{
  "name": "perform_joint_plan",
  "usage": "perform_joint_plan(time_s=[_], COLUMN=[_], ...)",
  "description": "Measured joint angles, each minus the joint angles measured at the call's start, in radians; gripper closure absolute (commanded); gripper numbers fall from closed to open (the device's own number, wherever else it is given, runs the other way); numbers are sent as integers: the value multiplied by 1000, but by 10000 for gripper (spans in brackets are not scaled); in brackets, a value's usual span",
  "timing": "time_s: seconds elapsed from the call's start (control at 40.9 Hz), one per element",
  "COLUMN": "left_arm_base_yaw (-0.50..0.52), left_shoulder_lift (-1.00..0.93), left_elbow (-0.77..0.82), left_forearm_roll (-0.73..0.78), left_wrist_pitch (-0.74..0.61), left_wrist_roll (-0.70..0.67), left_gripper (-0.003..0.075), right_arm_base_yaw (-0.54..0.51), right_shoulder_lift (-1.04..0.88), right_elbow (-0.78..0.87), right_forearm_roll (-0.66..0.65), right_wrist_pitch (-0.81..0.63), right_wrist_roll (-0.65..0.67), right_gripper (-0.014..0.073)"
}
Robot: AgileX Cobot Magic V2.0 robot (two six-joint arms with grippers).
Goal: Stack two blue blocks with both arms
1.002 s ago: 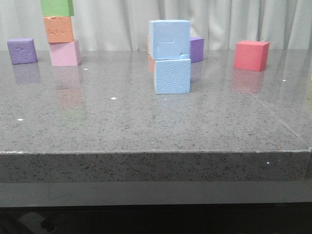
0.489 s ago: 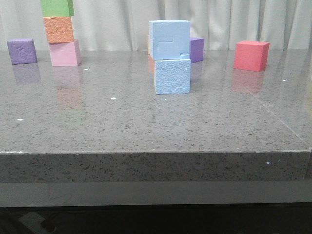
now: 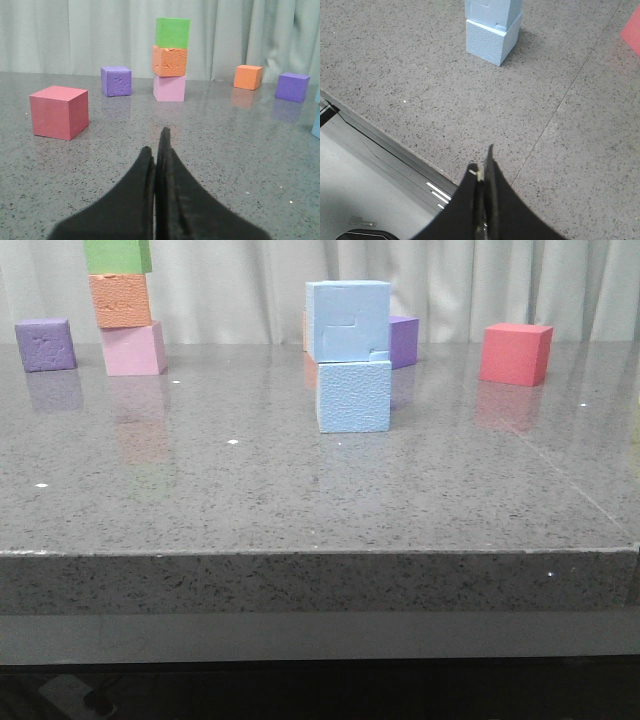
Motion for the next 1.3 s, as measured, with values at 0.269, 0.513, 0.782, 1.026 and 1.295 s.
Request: perform_joint_plan(time_s=[0.269,0.513,0.782,1.026,1.295], left_arm_base_yaw=[0,0,0,0,0], left_shoulder_lift=[0,0,0,0,0], left_elbow=[0,0,0,0,0], left_forearm_roll=[0,0,0,0,0], left_wrist_pitch=[0,0,0,0,0], left_wrist_roll=[0,0,0,0,0], left_gripper=[741,741,741,741,741], right_arm_base_yaw=[0,0,-122,-356,-491], right_shoulder_lift=[0,0,-124,-384,-673], right_elbow=[0,0,22,287,706], right_forearm_roll=[0,0,10,10,74], right_wrist_pitch=[0,0,-4,-216,-511], right_wrist_roll=[0,0,0,0,0], right_gripper=[713,713,713,711,711])
